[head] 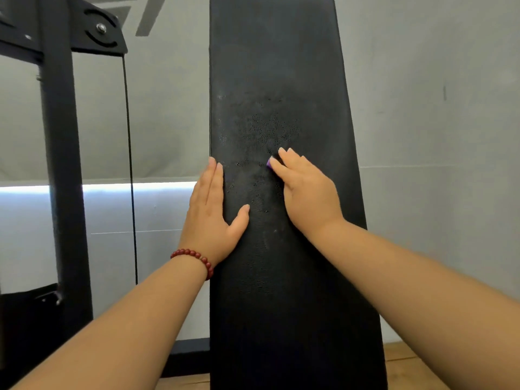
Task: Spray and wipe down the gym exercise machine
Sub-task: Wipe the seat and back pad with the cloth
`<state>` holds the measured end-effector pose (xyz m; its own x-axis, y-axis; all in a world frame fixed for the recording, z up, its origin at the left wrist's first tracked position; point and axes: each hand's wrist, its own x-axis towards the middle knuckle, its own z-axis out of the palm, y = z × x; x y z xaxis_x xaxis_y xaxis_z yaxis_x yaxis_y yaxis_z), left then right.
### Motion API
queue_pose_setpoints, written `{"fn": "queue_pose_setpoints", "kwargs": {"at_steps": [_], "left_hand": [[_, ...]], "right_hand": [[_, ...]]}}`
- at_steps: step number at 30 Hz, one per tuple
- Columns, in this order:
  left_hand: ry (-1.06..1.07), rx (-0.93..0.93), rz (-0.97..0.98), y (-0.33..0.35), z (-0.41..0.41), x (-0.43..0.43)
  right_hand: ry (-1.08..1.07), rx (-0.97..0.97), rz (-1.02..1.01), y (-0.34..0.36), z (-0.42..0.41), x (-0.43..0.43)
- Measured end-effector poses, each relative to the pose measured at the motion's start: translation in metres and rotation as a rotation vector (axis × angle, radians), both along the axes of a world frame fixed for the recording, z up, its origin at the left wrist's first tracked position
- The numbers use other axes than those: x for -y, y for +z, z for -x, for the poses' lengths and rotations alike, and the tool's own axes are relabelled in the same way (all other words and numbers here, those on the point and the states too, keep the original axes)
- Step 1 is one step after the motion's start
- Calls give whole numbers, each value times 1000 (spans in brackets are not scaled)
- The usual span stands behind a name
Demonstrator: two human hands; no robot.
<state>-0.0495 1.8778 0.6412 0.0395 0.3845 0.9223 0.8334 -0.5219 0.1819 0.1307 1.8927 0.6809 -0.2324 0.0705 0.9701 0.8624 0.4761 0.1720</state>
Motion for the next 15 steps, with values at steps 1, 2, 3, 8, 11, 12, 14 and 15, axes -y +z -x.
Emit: {"fn": "queue_pose_setpoints", "kwargs": {"at_steps": [1,2,3,8,11,12,14,15], "left_hand": [[-18,12,9,-1,0,0],[-35,31,14,-2,0,0],[-56,68,27,-4,0,-1],[-222,303,124,-7,2,-2],[-271,354,132,-7,3,-3],[-281,374,137,-7,4,-4],[-305,415,139,-7,5,-5],[-319,435,138,-7,6,-6]], "right_hand": [[25,44,-26,-10,2,1],[48,118,-43,-19,2,2],[55,215,-51,-27,0,5],[25,384,-101,-9,-4,5],[1,159,-79,12,16,-1],[24,135,-69,10,23,-1],[68,224,-77,-7,26,0],[88,310,-87,-17,25,2]]}}
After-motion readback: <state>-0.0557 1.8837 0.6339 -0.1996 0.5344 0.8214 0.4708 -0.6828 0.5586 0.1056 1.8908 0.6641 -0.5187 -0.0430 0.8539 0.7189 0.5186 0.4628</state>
